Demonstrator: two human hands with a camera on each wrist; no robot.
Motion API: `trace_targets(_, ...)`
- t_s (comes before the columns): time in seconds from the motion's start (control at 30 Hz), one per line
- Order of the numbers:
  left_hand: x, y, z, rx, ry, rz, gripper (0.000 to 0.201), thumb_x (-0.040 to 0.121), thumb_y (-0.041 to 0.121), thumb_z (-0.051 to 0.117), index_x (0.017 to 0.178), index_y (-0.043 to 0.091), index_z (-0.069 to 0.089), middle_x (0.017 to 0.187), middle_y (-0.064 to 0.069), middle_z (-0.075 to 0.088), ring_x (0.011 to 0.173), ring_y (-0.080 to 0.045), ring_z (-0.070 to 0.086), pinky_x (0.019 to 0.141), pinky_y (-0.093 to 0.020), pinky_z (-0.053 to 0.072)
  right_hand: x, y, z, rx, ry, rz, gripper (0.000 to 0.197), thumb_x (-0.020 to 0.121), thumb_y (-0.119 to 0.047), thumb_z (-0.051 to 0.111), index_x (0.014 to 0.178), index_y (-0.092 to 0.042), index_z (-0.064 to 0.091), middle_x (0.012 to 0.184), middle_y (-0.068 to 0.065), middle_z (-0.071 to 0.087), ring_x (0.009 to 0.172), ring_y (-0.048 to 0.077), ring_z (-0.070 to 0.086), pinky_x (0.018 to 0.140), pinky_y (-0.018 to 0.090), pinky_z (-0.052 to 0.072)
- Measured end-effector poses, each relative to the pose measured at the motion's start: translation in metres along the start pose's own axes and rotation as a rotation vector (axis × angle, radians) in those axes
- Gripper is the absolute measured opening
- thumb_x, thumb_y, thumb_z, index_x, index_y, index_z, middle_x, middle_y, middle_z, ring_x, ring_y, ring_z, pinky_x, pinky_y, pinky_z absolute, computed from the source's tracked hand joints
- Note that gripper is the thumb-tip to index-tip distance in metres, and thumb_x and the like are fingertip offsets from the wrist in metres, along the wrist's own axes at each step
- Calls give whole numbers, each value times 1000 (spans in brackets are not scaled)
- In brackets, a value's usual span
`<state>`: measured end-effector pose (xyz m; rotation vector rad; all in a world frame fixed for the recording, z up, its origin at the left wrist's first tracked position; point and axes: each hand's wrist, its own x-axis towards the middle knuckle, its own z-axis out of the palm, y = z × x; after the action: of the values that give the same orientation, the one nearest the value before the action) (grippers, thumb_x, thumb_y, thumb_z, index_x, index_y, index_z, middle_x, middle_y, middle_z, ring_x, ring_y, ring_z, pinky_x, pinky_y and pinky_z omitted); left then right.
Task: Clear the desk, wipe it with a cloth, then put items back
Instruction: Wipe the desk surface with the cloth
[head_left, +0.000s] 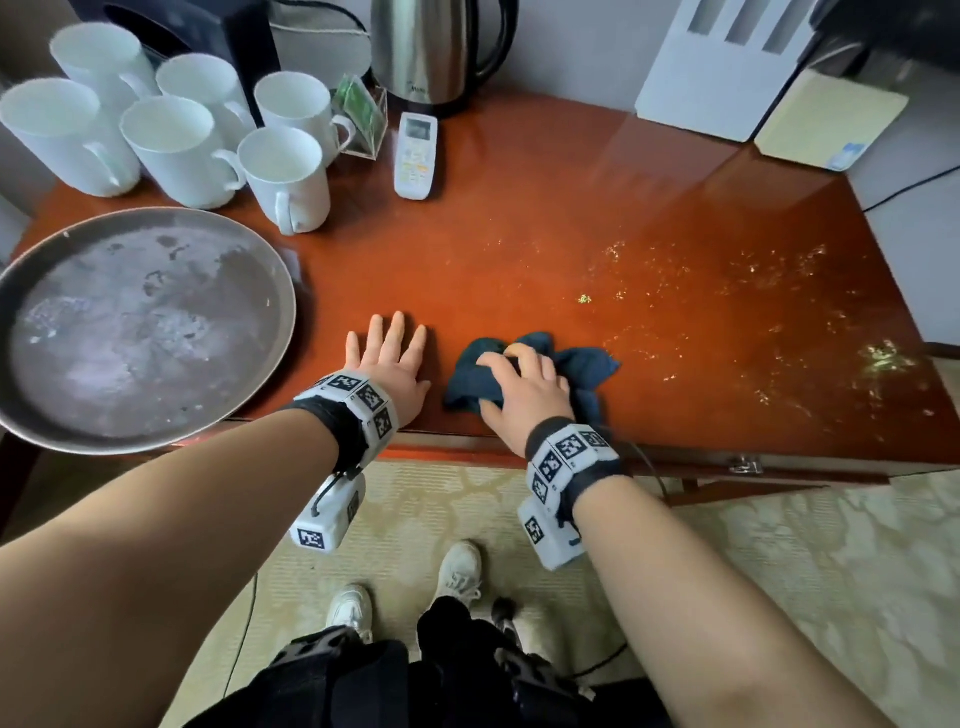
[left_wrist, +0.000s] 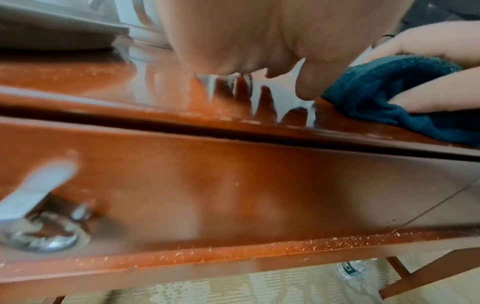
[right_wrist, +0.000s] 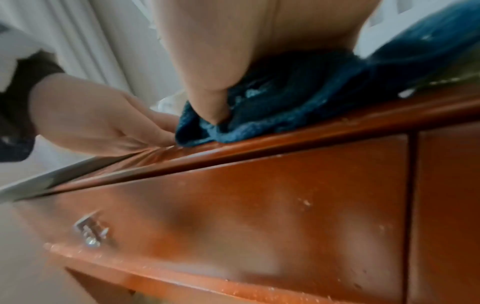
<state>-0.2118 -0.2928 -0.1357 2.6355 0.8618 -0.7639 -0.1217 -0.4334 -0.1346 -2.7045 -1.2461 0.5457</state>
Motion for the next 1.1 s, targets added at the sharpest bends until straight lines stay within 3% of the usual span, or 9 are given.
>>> trace_targets(0.2, 14, 25, -12, 41, -2, 78, 64, 101, 38, 27, 151, 23, -10, 157, -5, -22, 145, -26, -20, 117, -44, -9, -27, 68, -1, 13, 38, 182, 45, 92, -33, 49, 136, -31, 37, 145, -2, 28, 134, 23, 25, 107, 42, 25)
trace_targets(0.33, 22, 45, -17, 54, -51, 91, 68, 98, 47, 29, 151, 25, -10, 157, -4, -22, 145, -26, -20, 119, -45, -8, -38, 121, -23, 127, 100, 394, 46, 92, -20, 51, 137, -19, 41, 142, 11, 33, 128, 34, 32, 103, 41, 33)
trace_targets(0.43, 27, 57, -20, 27, -72, 62, 73, 96, 52, 31, 151, 24, -9, 157, -5, -22, 145, -28, -18, 119, -46, -7, -26, 138, -45, 348, 250, 550, 46, 92, -14, 51, 136, -14, 41, 138, 17, 36, 121, 39, 44, 96, 41, 41)
trace_targets(0.53, 31, 62, -18, 54, -76, 26, 80, 93, 59, 31, 150, 23, -13, 156, -5, -24, 145, -30, -19, 119, -46, -7, -3, 118, -60, 413, 323, 383, 45, 90, -14, 53, 135, -15, 43, 137, 14, 37, 120, 35, 46, 98, 40, 42)
trace_targets(0.67, 31, 62, -13, 93, -55, 25, 85, 91, 62, 33, 149, 24, -15, 156, -5, -25, 145, -30, -18, 118, -47, -5, 25, 73, -49, 190, 115, 46, 45, 91, -15, 51, 134, -24, 43, 137, 5, 37, 127, 28, 35, 99, 38, 38)
trace_targets(0.8, 33, 63, -12, 110, -62, 7, 85, 91, 63, 32, 149, 24, -17, 156, -4, -26, 145, -29, -18, 118, -46, -6, 33, 75, -26, 0, -5, 7, 48, 89, -23, 49, 135, -34, 37, 145, -2, 29, 133, 24, 27, 105, 44, 27)
trace_targets(0.93, 33, 64, -12, 115, -85, 3, 84, 91, 63, 30, 148, 25, -19, 155, -3, -28, 144, -28, -20, 118, -46, -7, 23, 114, -29, 45, 39, 163, 47, 90, -24, 48, 135, -33, 37, 146, -1, 28, 132, 26, 27, 105, 45, 28)
trace_targets(1.1, 34, 62, -9, 107, -53, 7, 84, 91, 64, 30, 149, 25, -17, 156, -3, -26, 145, -28, -19, 119, -46, -6, 1, 175, -52, 162, 125, 562, 45, 91, -21, 50, 135, -24, 40, 143, 10, 30, 129, 34, 30, 101, 43, 36)
